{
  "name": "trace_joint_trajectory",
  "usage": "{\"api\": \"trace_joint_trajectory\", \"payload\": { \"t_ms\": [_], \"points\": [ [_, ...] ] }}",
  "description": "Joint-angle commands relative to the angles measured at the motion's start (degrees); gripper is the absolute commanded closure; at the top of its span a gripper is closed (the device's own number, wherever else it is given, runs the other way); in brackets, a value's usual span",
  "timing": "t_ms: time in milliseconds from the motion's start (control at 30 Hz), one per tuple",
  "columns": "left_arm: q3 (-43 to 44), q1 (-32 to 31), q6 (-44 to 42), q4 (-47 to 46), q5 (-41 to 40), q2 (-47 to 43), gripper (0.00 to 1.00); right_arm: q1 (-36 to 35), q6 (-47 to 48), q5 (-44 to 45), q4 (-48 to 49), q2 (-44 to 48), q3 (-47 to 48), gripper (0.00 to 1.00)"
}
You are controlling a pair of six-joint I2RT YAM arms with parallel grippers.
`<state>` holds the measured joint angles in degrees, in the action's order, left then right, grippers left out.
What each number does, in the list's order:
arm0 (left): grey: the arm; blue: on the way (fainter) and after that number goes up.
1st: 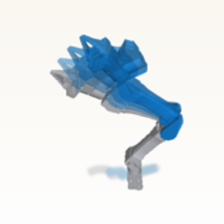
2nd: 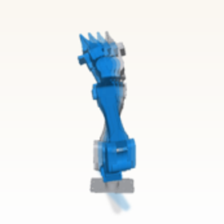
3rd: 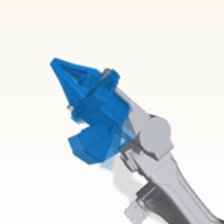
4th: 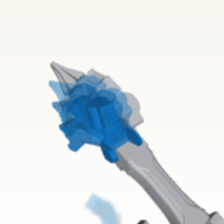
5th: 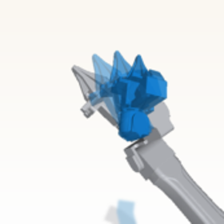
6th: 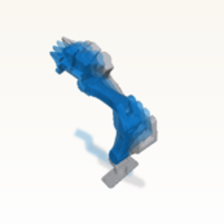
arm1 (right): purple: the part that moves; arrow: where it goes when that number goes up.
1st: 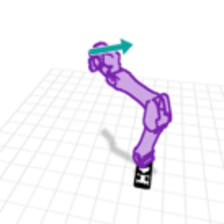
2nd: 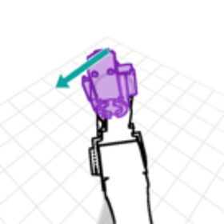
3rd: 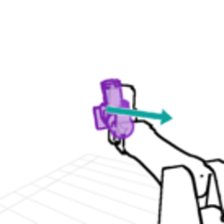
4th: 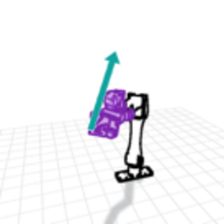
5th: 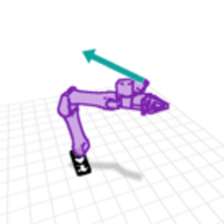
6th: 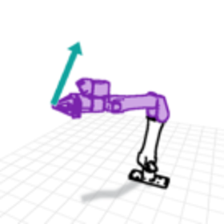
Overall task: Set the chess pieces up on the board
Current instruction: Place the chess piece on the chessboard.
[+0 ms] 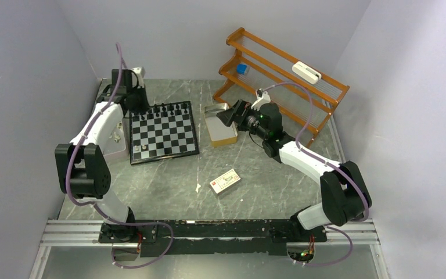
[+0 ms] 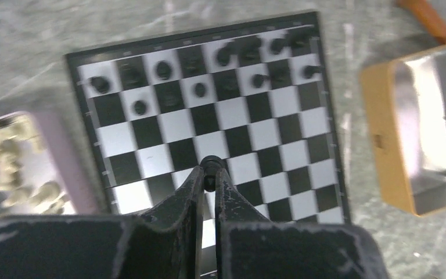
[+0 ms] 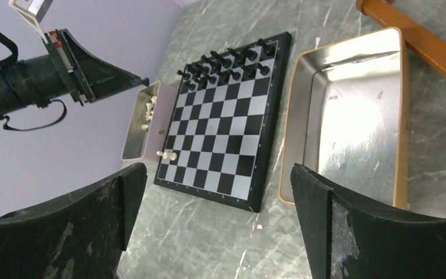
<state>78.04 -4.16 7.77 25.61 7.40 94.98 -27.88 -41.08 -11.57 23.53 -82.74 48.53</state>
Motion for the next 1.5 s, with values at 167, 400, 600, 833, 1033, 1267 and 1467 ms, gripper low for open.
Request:
{"api": "trace_joint_trajectory", "payload": {
  "t_ms": [167, 400, 600, 833, 1033, 1267, 1467],
  "points": [
    [6.3, 8.5, -3.3, 5.1, -6.2, 8.2, 0.95, 0.2, 2.1, -1.5, 0.9, 0.2, -0.8, 0.00],
    [13.5, 9.0, -4.5, 8.3, -7.3, 16.5, 0.95, 0.2, 3.1, -1.1, 0.3, 0.0, -0.6, 0.00],
    [14.9, 9.2, -4.9, 8.0, -9.8, 19.4, 0.95, 0.2, 3.7, -0.9, -0.7, -0.3, 0.3, 0.00],
    [15.1, 9.4, -5.0, 7.0, -8.9, 21.2, 0.95, 0.2, 3.8, -0.8, -0.8, -0.9, 0.8, 0.00],
    [16.1, 9.4, -5.4, 6.7, -8.1, 23.1, 0.95, 0.2, 4.2, -0.9, -0.9, -0.9, 0.8, 0.00],
    [17.5, 9.5, -5.5, 6.8, -9.0, 24.6, 0.95, 0.2, 4.8, -0.5, -1.6, -0.6, 1.0, 0.00],
    [17.6, 9.5, -5.6, 6.4, -9.1, 25.4, 0.95, 0.2, 5.1, -0.1, -2.0, -0.3, 0.8, 0.00]
  ]
}}
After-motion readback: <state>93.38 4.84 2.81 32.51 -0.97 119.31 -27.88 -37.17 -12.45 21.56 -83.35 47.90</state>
